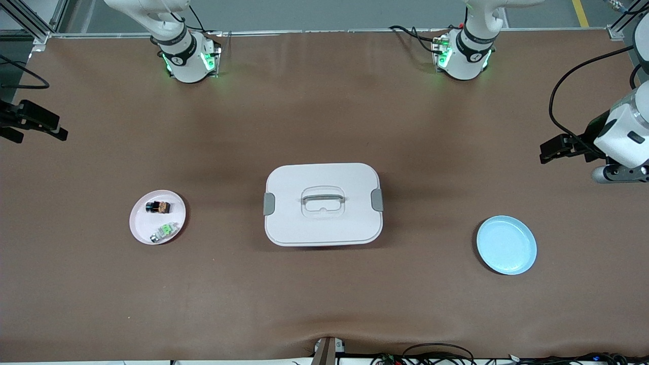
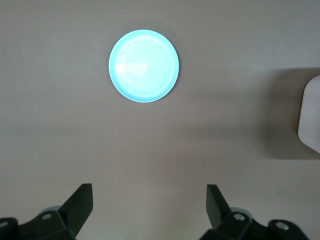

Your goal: Transfer orange switch to right arm and place

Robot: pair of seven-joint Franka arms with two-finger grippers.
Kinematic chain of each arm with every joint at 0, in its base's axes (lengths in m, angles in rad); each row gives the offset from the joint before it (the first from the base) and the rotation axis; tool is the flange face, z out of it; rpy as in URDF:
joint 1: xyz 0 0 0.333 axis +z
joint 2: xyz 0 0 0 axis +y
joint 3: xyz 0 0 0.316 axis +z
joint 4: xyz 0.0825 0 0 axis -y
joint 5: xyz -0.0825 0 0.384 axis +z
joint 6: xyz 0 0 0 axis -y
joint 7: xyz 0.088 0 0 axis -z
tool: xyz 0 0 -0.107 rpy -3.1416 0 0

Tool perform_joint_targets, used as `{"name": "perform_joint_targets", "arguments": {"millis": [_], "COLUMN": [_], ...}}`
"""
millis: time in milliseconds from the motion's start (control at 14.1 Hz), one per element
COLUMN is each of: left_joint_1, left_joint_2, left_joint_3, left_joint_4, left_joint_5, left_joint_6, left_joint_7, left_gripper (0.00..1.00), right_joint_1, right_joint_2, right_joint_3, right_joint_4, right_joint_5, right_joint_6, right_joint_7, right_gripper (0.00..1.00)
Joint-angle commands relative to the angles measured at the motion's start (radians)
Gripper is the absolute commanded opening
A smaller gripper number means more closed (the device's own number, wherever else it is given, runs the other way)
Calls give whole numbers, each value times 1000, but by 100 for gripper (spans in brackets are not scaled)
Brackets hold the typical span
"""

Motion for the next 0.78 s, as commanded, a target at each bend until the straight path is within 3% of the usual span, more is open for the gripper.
{"name": "perform_joint_targets", "arguments": {"millis": [0, 707], "left_joint_1": [1, 1], "left_joint_2": [6, 6], "left_joint_3": [3, 3], "left_joint_4": [21, 20], "left_joint_5": [-15, -15], "left_joint_6": [-20, -20], "left_joint_7": [1, 2], "left_gripper": [100, 100], "right_joint_1": [17, -4], "right_joint_2": [-26, -35], "right_joint_3": [15, 22], "right_joint_4": [-15, -19], "right_joint_5": [-42, -25], "right_joint_6": [13, 6], "right_joint_7": [39, 176], "right_gripper": [100, 100]}}
